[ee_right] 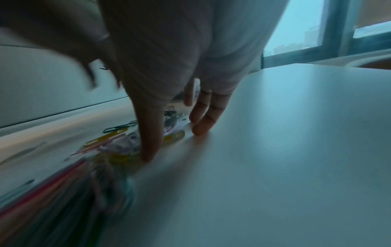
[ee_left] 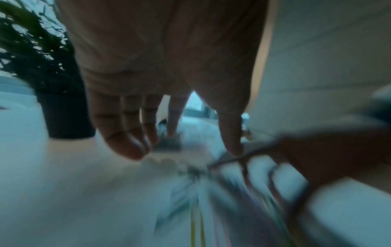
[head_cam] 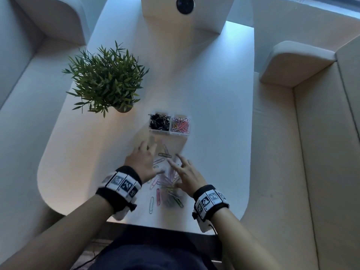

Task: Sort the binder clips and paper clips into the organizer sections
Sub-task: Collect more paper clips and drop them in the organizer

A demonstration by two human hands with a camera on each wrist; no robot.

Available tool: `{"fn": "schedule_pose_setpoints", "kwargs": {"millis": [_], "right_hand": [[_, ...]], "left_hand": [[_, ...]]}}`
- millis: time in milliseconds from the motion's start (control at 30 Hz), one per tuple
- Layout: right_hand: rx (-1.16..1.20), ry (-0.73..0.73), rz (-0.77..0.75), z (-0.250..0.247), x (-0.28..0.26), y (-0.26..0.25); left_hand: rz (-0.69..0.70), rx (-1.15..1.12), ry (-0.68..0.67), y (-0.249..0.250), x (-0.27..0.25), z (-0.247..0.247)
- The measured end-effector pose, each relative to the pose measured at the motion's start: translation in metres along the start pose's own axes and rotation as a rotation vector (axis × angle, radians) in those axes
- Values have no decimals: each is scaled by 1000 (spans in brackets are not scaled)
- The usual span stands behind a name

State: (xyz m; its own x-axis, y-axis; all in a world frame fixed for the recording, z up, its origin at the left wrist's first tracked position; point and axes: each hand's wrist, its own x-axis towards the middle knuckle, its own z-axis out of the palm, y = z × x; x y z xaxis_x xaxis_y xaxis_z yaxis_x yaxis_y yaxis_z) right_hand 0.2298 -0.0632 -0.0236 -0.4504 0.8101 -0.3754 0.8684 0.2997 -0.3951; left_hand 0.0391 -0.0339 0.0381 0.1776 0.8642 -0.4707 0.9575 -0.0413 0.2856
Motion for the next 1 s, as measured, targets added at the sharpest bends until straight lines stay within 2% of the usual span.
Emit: {"fn": "schedule_pose_setpoints", "kwargs": {"millis": [100, 200, 333, 433, 533, 633, 733, 800, 867, 1000], "right_hand": [[-122, -49, -121, -10, 18, -2], [-72, -13, -178, -14, 26, -5], [-3, 64, -196, -16, 27, -10], [41, 111, -192, -14, 24, -10], [107, 159, -93, -15, 9, -9], [29, 88, 85, -16, -18, -9], [-20, -44, 333, -3, -43, -13], [28, -15, 456, 8, -49, -21], [74, 63, 487, 14, -44, -31], [140, 158, 401, 12, -15, -43]], "left_hand": [[-75, 78, -158, -9, -44, 41], [-84, 53, -189, 2, -53, 69], [-62, 57, -99, 12, -32, 82], [-43, -31, 36, 6, -15, 77], [24, -139, 130, -9, 0, 66], [92, -144, 201, -23, 1, 56], [144, -51, 124, -30, -8, 53], [172, 40, 33, -28, -8, 56], [194, 52, -4, -24, -3, 60], [244, -60, 61, -11, 9, 58]]}}
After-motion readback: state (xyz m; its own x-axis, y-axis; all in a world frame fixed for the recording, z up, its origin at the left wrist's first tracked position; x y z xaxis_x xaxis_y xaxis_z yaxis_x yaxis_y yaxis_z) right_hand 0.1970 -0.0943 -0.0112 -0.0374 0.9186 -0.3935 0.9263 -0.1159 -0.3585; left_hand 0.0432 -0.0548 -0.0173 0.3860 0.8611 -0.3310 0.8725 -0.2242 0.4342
